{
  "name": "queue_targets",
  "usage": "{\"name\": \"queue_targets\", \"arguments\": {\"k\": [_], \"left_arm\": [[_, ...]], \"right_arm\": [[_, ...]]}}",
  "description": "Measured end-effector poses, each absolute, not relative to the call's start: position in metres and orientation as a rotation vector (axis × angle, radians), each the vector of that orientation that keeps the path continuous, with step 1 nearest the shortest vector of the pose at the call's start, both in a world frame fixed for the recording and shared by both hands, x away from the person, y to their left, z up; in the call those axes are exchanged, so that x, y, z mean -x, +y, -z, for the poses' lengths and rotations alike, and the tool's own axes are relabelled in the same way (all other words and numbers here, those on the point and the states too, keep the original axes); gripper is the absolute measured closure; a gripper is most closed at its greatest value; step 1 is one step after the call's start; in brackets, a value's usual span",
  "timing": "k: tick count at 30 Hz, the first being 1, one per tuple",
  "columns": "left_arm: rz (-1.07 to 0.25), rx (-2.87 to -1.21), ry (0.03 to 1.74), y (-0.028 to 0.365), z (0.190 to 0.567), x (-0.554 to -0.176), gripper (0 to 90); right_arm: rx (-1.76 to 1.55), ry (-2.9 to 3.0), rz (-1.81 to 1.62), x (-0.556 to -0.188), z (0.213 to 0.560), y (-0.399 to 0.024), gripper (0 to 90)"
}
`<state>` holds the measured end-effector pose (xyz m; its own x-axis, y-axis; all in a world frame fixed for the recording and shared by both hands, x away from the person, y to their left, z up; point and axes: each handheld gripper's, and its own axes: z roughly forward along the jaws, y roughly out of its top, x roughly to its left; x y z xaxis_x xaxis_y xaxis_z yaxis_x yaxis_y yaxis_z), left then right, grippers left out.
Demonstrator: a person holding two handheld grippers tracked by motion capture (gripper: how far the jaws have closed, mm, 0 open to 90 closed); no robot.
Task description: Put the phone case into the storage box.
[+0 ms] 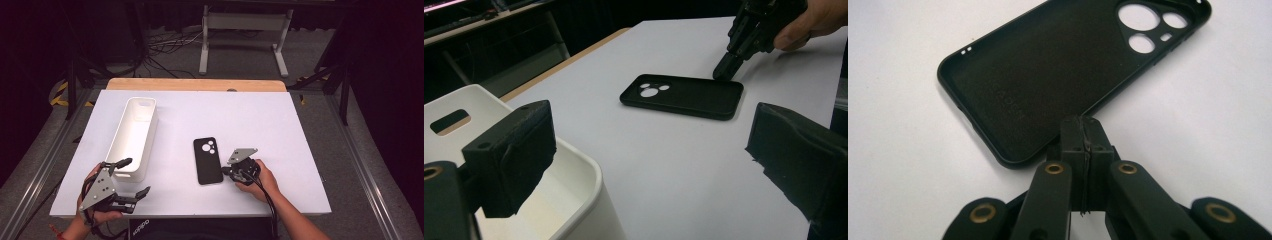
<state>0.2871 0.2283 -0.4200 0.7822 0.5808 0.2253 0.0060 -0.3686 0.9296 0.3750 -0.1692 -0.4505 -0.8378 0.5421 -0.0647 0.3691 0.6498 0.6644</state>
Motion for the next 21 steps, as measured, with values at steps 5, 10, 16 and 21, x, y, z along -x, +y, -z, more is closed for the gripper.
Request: {"name": "queue_targets", "arguments": {"k": [5,10,16,21], "left_arm": [[-0.650,-1.871,0.448,0.2285,0.4200,-0.2875,6.2],[-0.642,-1.874,0.451,0.2275,0.4205,-0.2871,6.2],[-0.643,-1.874,0.454,0.2282,0.4206,-0.2871,6.3],[-0.651,-1.882,0.451,0.2285,0.4203,-0.2871,6.4]], "right_arm": [[-0.721,2.619,-0.976,-0.3721,0.4511,-0.1655,90.0],[-0.707,2.631,-0.979,-0.3701,0.4509,-0.1634,89.9],[-0.699,2.635,-0.990,-0.3687,0.4514,-0.1612,89.0],[-0.696,2.629,-0.995,-0.3693,0.4511,-0.1622,83.1]]}}
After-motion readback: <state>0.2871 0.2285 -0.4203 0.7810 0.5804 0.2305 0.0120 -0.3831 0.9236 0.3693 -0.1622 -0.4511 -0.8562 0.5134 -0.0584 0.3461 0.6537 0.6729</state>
